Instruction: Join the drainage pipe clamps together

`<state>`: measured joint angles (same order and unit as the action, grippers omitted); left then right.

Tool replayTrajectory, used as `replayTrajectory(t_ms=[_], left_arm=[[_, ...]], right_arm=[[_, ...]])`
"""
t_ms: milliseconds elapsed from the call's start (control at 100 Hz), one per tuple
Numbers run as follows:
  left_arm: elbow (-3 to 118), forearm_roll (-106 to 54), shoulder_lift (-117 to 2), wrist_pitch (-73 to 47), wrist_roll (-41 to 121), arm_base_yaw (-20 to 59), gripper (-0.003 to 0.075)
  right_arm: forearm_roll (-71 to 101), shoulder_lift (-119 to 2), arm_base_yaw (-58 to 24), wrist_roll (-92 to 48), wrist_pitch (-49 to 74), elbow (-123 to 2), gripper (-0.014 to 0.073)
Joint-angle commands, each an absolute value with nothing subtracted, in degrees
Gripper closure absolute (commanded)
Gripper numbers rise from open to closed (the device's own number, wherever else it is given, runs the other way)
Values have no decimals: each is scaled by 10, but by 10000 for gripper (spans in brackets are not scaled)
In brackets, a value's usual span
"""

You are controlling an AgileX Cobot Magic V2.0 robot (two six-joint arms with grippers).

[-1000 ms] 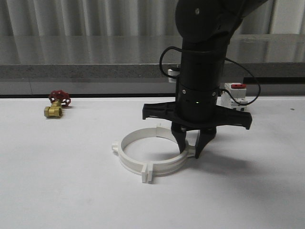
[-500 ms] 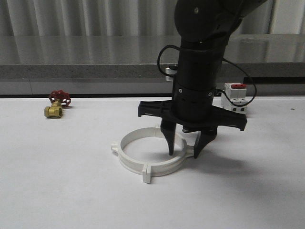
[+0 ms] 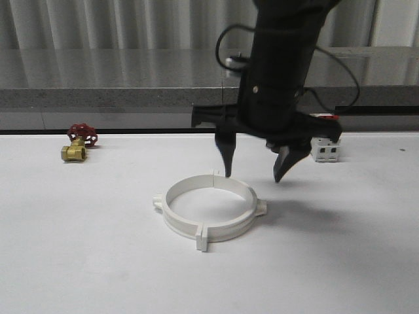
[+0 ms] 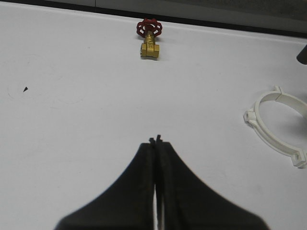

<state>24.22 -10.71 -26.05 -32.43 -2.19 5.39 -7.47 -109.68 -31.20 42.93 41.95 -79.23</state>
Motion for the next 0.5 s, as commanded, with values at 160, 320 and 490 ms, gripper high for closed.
replayTrajectory(t_ms=[160, 320, 490], left_arm=[[257, -115, -263, -283, -21, 54, 740], [257, -115, -263, -283, -21, 54, 740], [257, -115, -263, -283, -21, 54, 740]], right_arm=[[-90, -961, -237, 291, 458, -808, 102], [-90, -871, -174, 228, 457, -766, 102], [-90, -758, -106, 187, 457, -676, 102]])
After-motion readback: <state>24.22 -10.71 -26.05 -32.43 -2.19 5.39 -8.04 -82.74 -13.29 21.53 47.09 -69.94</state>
